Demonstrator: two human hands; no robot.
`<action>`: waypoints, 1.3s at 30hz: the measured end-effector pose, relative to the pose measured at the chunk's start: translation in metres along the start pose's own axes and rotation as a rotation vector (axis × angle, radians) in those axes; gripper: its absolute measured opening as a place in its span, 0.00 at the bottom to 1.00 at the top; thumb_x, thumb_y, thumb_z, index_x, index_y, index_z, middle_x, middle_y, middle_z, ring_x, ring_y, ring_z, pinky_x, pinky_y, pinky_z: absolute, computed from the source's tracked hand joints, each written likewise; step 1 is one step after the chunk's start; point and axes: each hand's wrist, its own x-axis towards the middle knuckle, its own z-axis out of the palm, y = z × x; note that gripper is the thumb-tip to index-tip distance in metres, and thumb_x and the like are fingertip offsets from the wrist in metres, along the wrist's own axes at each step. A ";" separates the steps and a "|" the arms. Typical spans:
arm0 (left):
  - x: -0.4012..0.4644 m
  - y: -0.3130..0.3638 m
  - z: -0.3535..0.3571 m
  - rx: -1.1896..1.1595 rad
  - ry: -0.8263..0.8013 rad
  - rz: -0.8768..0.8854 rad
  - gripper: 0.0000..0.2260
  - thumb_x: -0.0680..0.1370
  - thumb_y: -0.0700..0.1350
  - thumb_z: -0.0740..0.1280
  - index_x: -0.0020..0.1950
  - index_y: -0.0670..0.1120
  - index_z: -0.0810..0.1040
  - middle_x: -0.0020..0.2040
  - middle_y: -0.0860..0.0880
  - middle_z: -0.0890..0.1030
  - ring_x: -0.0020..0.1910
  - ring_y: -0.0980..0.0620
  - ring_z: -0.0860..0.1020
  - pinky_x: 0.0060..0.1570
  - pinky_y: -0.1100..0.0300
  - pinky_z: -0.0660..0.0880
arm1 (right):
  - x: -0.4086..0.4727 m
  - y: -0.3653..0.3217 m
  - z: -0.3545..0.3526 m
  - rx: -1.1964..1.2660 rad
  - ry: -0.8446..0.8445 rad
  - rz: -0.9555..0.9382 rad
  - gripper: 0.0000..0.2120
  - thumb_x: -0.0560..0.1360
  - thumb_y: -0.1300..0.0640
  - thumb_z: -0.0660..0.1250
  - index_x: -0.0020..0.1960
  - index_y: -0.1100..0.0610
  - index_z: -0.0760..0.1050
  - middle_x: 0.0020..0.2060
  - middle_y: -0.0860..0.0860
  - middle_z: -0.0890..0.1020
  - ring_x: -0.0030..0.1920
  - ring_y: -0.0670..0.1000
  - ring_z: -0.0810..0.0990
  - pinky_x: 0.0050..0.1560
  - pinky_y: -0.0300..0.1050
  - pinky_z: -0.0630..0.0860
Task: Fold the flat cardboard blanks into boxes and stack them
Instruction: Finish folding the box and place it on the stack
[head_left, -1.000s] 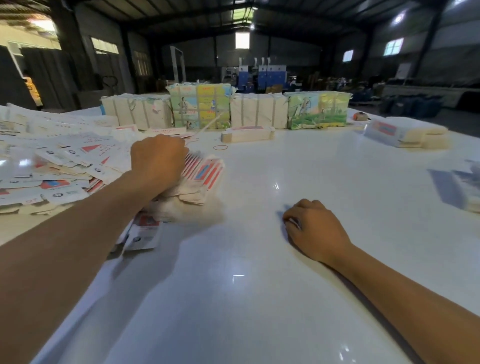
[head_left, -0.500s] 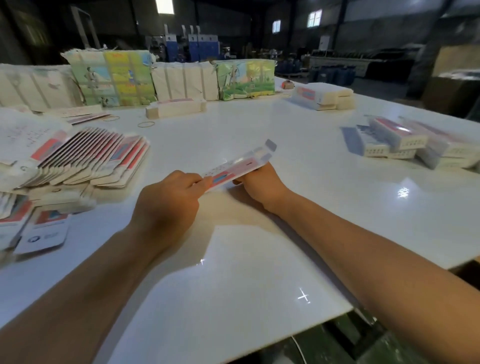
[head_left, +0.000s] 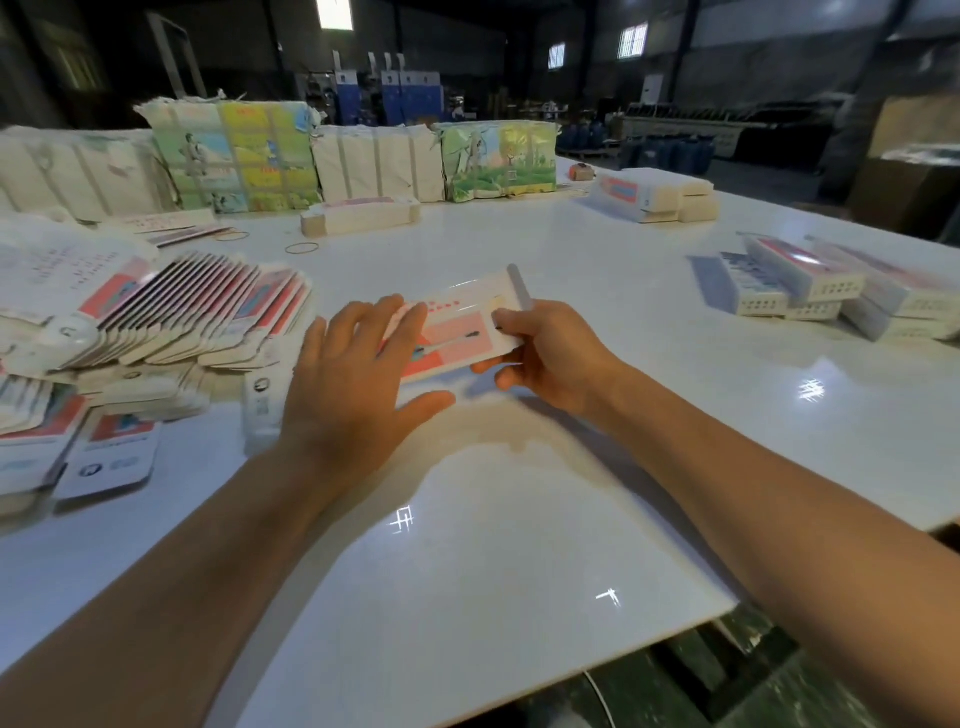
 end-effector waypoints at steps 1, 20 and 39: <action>0.001 0.001 0.000 0.017 -0.001 -0.036 0.33 0.73 0.63 0.57 0.73 0.43 0.65 0.71 0.41 0.67 0.68 0.38 0.66 0.66 0.38 0.62 | -0.001 0.002 0.001 -0.024 -0.040 -0.009 0.08 0.80 0.65 0.55 0.49 0.64 0.73 0.32 0.56 0.84 0.28 0.53 0.81 0.21 0.39 0.72; 0.001 -0.004 -0.013 0.049 -0.002 -0.165 0.39 0.70 0.68 0.47 0.66 0.40 0.70 0.49 0.39 0.79 0.45 0.38 0.77 0.38 0.49 0.72 | -0.008 0.016 0.012 -0.646 0.420 -0.487 0.12 0.77 0.59 0.65 0.60 0.57 0.76 0.52 0.49 0.74 0.43 0.44 0.76 0.52 0.47 0.78; 0.003 -0.002 0.002 0.091 -0.031 -0.136 0.34 0.71 0.68 0.58 0.70 0.49 0.61 0.61 0.48 0.75 0.56 0.48 0.75 0.47 0.58 0.71 | -0.013 0.024 0.026 -0.698 0.193 -0.376 0.21 0.78 0.59 0.63 0.71 0.55 0.67 0.52 0.53 0.77 0.46 0.50 0.75 0.53 0.51 0.78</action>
